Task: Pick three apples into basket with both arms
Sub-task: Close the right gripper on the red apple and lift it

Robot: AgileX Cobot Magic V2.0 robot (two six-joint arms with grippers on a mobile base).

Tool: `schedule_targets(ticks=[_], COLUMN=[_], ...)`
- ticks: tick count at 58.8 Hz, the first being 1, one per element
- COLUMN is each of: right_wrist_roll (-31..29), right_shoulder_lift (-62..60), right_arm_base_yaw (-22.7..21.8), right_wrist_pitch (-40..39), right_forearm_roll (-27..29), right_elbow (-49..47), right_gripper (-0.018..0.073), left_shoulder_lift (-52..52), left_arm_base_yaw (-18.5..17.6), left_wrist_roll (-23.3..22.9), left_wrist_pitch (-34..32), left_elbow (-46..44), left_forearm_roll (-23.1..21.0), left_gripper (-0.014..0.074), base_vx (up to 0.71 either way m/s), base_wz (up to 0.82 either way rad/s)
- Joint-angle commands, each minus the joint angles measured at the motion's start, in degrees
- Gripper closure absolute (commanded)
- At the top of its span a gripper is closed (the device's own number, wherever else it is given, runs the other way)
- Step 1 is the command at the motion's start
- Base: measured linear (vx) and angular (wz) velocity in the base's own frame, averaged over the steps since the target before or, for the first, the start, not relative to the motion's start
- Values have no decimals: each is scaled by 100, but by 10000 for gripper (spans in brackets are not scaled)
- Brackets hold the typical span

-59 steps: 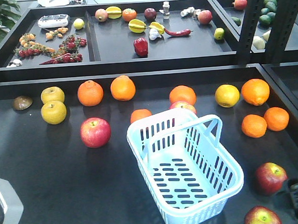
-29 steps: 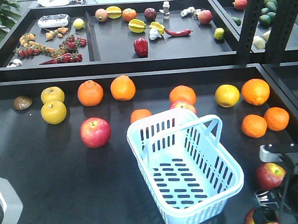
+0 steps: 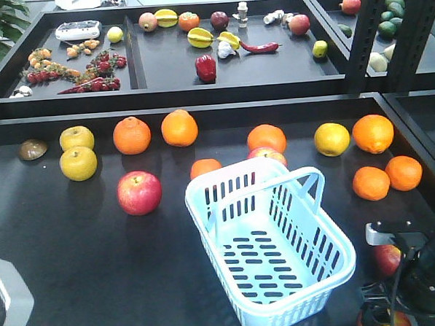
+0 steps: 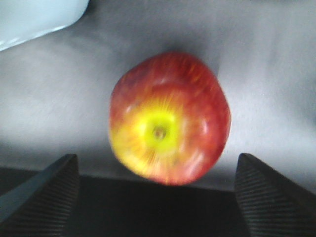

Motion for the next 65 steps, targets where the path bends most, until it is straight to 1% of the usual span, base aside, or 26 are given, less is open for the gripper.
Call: schedule_targets(ticks=[1, 21, 26, 30, 34, 45, 50, 57, 65], right_wrist_roll=[-12, -17, -17, -47, -55, -74, -95, 36, 37], right_shoulder_lift=[-34, 303, 301, 288, 276, 32, -187, -651, -1250], right_arm_base_yaw=[-26, -26, -26, -26, -26, -26, -26, -26, -26], right_wrist_pitch=[-122, -170, -156, -170, -170, 8, 99, 308, 647], right_forearm_roll=[65, 70, 70, 70, 69, 24, -115, -313, -452], right_elbow=[-122, -122, -122, -122, -133, -133, -133, -133, -133], right_gripper=[-39, -29, -1, 48, 120, 397, 496, 561, 564], left_shoulder_lift=[-20, -20, -20, -20, -20, -20, -20, -20, -20], left_arm_base_yaw=[-30, -30, -30, -30, -30, -30, -30, -30, -30], left_wrist_roll=[-13, -13, -13, -13, -13, -13, -13, -13, -13], left_wrist_pitch=[-166, -166, -166, -165, -165, -165, -165, -165, -165], left_elbow=[-136, -136, -136, -136, -136, -136, -136, -136, -136], left_forearm_roll=[-182, -182, -182, -177, -177, -177, -177, -177, -177], left_gripper=[602, 602, 602, 602, 602, 602, 602, 602, 602], base_vx=[0, 0, 0, 0, 0, 0, 0, 0, 0], base_wz=[0, 0, 0, 0, 0, 0, 0, 0, 0])
